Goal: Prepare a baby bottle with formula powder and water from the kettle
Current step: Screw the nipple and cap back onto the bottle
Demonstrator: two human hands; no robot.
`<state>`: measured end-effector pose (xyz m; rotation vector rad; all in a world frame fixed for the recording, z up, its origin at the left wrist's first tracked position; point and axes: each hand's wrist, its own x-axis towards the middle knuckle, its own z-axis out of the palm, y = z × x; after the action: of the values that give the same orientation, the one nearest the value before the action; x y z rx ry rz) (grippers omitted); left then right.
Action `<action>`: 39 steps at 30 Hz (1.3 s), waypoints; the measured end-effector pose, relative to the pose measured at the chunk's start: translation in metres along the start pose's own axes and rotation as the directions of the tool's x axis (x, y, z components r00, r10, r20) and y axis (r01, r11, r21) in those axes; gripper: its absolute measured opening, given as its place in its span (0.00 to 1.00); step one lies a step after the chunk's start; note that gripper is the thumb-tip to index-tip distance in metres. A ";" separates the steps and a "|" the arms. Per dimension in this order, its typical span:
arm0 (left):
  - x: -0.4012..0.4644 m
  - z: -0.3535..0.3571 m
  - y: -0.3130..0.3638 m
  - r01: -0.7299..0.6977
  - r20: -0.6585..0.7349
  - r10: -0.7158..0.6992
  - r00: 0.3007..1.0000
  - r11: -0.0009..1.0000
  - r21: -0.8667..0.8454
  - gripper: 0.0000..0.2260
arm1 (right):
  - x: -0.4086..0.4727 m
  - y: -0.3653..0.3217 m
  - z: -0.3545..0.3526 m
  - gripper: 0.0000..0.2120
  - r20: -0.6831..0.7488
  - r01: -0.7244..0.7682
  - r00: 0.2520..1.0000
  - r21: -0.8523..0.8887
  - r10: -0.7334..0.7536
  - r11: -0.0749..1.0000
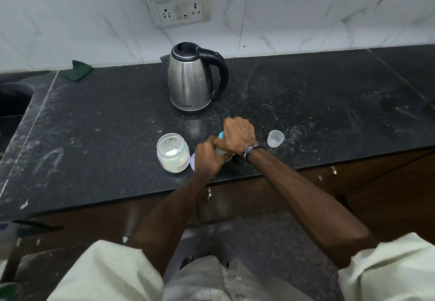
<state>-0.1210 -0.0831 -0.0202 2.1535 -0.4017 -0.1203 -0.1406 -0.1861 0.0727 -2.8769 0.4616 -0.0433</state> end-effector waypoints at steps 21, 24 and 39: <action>-0.001 -0.006 0.009 0.031 0.056 -0.030 0.998 1.000 -0.006 0.22 | -0.005 -0.010 -0.004 0.17 0.015 -0.137 0.990 -0.028 0.137 0.990; 0.000 -0.005 0.008 0.024 0.057 -0.024 0.998 1.000 0.001 0.24 | -0.003 0.002 -0.013 0.26 0.157 -0.154 0.977 0.049 0.144 0.987; 0.003 -0.004 0.004 0.047 0.090 -0.047 0.995 0.999 -0.001 0.30 | 0.008 0.106 -0.009 0.33 0.200 -0.464 0.842 -0.207 0.502 0.861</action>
<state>-0.1183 -0.0828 -0.0148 2.1608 -0.4020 -0.2449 -0.1657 -0.2888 0.0570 -2.7550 1.1672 0.4500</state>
